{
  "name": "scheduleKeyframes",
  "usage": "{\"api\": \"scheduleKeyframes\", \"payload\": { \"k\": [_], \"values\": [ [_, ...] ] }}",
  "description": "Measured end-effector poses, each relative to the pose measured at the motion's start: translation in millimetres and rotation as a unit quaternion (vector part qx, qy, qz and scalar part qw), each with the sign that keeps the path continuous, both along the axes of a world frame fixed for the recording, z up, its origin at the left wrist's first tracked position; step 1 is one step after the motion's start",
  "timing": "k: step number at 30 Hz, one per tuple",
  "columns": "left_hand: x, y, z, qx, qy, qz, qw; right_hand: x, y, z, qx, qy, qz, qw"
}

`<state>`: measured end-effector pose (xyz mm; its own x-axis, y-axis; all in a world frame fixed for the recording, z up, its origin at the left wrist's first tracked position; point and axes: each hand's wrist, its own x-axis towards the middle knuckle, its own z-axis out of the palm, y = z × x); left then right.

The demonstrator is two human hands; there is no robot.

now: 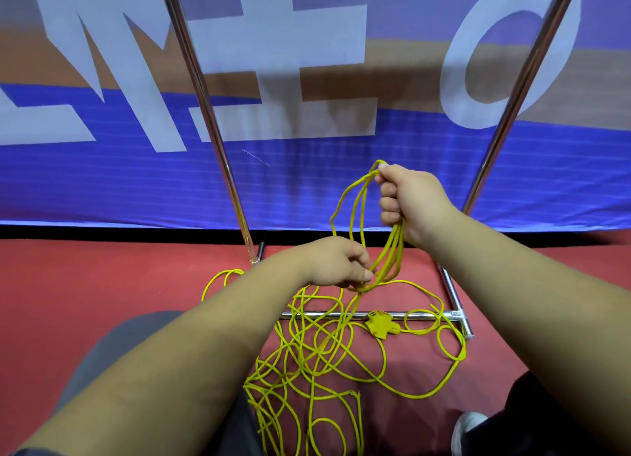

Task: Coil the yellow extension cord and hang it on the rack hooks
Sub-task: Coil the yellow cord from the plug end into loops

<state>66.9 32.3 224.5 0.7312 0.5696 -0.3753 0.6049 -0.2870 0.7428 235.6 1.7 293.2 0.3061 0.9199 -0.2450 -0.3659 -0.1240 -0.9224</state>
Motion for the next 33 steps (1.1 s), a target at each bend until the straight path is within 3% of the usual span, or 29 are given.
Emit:
{"api": "scheduleKeyframes", "payload": {
  "k": [8, 11, 15, 18, 22, 29, 33],
  "values": [
    [7.6, -11.0, -6.2, -0.060, -0.062, 0.036, 0.996, 12.6, 1.7, 1.7, 0.002, 0.045, -0.036, 0.998],
    [9.2, -7.0, -9.3, -0.058, -0.070, 0.119, 0.989, 15.2, 0.7, 3.5, -0.006, 0.045, -0.028, 0.999],
    [1.9, 16.0, -8.8, 0.068, -0.028, 0.248, 0.966, 14.3, -3.7, 7.6, -0.013, 0.043, 0.039, 0.998],
    [-7.1, 32.1, 4.9, 0.154, -0.047, 0.305, 0.939, 9.5, -7.9, 9.7, -0.021, 0.020, 0.098, 0.995],
    [-17.1, 46.9, 17.1, 0.199, -0.122, 0.298, 0.926, 3.8, -13.6, 9.3, -0.032, -0.004, 0.143, 0.989],
    [-16.9, 43.0, 28.9, 0.342, -0.098, 0.208, 0.911, 7.1, -17.0, 10.7, -0.050, -0.011, 0.165, 0.985],
    [-12.1, 39.2, 34.2, 0.370, -0.126, 0.191, 0.900, 9.5, -18.3, 11.4, -0.053, -0.018, 0.154, 0.987]
  ]
}}
